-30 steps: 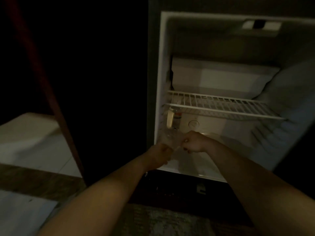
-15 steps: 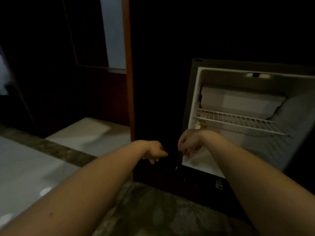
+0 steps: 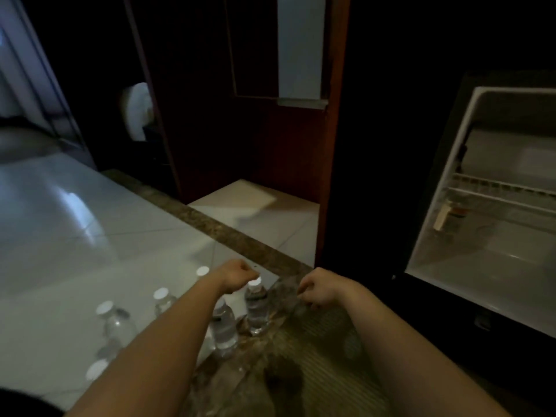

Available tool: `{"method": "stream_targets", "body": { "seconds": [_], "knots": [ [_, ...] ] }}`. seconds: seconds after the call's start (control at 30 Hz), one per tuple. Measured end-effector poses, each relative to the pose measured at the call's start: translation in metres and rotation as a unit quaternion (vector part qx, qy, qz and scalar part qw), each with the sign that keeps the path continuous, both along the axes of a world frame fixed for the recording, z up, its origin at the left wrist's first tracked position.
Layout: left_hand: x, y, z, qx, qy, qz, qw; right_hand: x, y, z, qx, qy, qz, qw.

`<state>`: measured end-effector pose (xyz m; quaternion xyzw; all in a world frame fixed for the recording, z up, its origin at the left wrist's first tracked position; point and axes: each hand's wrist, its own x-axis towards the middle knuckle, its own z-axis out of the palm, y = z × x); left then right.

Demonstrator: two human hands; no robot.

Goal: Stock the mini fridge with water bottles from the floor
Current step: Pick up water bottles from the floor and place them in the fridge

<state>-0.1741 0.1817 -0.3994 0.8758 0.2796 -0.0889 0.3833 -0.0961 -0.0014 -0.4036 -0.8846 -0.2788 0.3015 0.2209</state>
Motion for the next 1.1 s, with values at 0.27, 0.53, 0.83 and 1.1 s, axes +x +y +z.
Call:
{"method": "stream_targets", "body": {
  "seconds": [0.27, 0.53, 0.83, 1.1],
  "knots": [
    [0.019, -0.003, -0.056, 0.012, -0.068, 0.044, 0.997, 0.000, 0.021, -0.069, -0.012, 0.041, 0.036, 0.998],
    [0.042, -0.013, -0.105, 0.011, -0.132, 0.103, 0.986, 0.019, -0.002, -0.109, -0.020, 0.051, -0.023, 0.998],
    [0.041, -0.016, -0.126, 0.061, -0.173, 0.155, 0.971, 0.014, -0.012, -0.147, -0.004, 0.086, -0.072, 0.994],
    [0.031, -0.029, -0.126, 0.021, -0.190, 0.126, 0.973, 0.005, -0.032, -0.136, -0.016, 0.077, -0.084, 0.993]
  ]
}}
